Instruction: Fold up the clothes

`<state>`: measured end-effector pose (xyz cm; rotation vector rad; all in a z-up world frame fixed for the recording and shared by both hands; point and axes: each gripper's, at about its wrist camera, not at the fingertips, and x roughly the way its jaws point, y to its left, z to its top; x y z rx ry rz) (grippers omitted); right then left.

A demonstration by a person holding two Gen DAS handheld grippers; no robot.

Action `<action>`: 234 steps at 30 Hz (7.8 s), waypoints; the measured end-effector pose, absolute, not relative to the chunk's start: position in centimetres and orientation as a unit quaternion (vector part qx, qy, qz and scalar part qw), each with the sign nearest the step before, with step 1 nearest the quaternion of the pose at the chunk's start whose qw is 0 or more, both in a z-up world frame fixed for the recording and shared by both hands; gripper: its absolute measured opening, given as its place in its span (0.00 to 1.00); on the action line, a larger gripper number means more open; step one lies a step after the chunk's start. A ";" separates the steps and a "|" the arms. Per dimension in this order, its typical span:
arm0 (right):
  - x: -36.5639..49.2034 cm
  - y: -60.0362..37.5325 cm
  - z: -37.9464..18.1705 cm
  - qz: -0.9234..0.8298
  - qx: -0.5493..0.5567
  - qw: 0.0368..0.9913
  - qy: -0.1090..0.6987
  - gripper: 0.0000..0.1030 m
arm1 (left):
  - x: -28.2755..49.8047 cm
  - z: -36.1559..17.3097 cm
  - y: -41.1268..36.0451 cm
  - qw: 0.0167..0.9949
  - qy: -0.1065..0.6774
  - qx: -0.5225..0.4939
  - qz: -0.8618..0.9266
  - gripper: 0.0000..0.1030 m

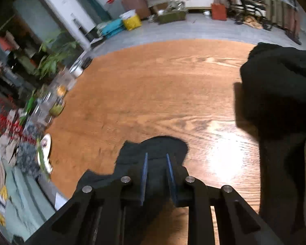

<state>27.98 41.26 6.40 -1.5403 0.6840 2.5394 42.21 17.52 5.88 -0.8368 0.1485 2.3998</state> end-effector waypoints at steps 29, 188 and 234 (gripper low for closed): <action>24.7 48.8 8.9 0.827 -0.520 0.155 0.144 0.21 | 38.2 11.6 25.9 0.401 -0.041 -0.303 0.863 0.16; 41.5 37.8 -8.5 0.678 -0.548 -0.020 0.490 0.59 | 35.8 1.8 3.9 0.256 -0.386 -0.553 0.693 0.72; 38.7 43.0 -9.8 0.636 -0.406 -0.105 0.648 0.78 | 28.5 -0.5 11.7 0.251 -0.564 -0.540 0.572 0.20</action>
